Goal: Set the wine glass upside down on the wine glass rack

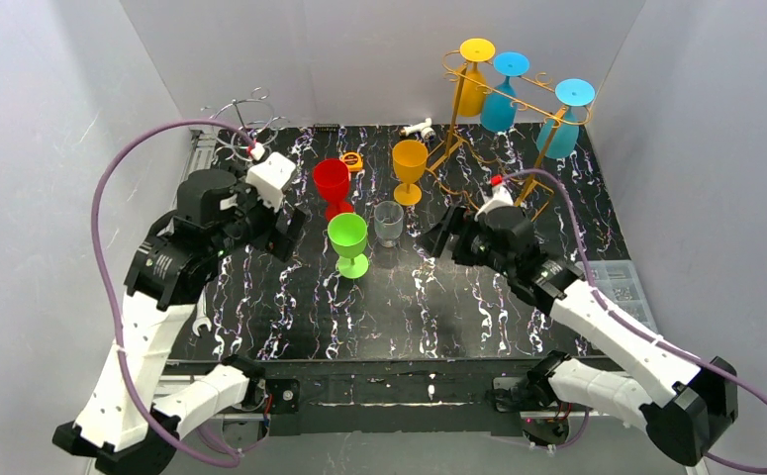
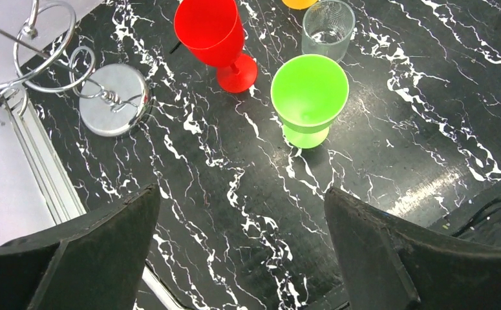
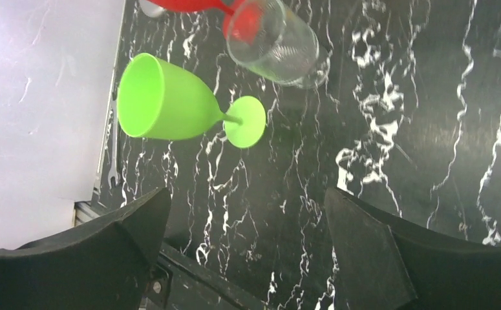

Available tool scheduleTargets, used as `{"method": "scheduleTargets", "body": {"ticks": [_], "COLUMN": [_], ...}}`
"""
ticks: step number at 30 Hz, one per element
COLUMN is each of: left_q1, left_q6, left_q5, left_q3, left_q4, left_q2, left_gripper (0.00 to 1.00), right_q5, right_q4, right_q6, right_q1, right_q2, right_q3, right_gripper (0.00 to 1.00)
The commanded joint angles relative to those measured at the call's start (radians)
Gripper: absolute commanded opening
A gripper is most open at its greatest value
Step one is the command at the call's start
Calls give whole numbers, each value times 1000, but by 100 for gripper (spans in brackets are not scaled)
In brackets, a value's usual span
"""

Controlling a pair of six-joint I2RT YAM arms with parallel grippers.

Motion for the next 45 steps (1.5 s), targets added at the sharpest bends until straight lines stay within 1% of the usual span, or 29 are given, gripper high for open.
{"method": "scheduleTargets", "body": {"ticks": [1, 2, 3, 4, 5, 7, 10, 12, 15, 16, 22, 24, 27, 29, 33, 34, 35, 37, 38, 42, 45], "left_q1": [7, 6, 6, 7, 7, 6, 7, 7, 7, 7, 7, 6, 8, 9, 9, 9, 9, 9, 8, 9, 9], "left_q6": [-35, -33, -28, -24, -22, -21, -22, -24, -26, -26, -41, -46, -57, -63, -52, -51, -54, -64, -85, -96, -117], "left_q5": [-25, -27, -22, -20, -18, -23, -11, -13, -11, -13, -41, -43, -85, -96, -111, -111, -108, -99, -96, -85, -77], "left_q3": [-4, -6, -7, -13, -22, -40, -49, -29, 5, 9, 4, 13, 46, 65, 74, 77, 79, 83, 94, 130, 182], "left_q4": [-86, -93, -100, -101, -102, -102, -105, -109, -134, -139, -157, -167, -188, -213, -228, -228, -232, -241, -248, -249, -263], "left_q2": [-34, -34, -33, -33, -31, -23, -2, 22, 61, 70, 92, 88, 88, 84, 61, 57, 56, 48, 38, 30, 39], "left_gripper": [98, 98, 98, 98, 98, 98, 98, 98, 98, 98, 98, 98, 98, 98, 98, 98, 98, 98, 98, 98, 98], "right_q5": [-36, 8, 59, 112, 146, 164, 162, 174, 174, 170, 89, 72, 42, 36, 24, 23, 32, 52, 51, 53, 101], "right_q4": [161, 20, -59, -81, -83, -75, -37, -24, -35, -41, -69, -101, -139, -163, -196, -201, -205, -219, -224, -212, -199], "right_q6": [34, -15, -58, -89, -103, -113, -115, -125, -157, -163, -206, -223, -251, -282, -299, -304, -306, -316, -315, -318, -327], "right_q1": [1, 21, 59, 97, 129, 151, 156, 156, 156, 156, 158, 159, 164, 179, 204, 212, 214, 217, 218, 219, 219], "right_q2": [-34, 45, 85, 111, 127, 155, 177, 206, 293, 327, 532, 604, 684, 746, 804, 815, 819, 794, 736, 616, 505], "right_q3": [-5, 59, 94, 102, 101, 104, 108, 140, 246, 304, 514, 565, 636, 681, 721, 726, 729, 749, 753, 725, 681], "right_gripper": [98, 98, 98, 98, 98, 98, 98, 96, 93, 92, 83, 78, 71, 61, 59, 47, 31, 5, 1, 1, 1]}}
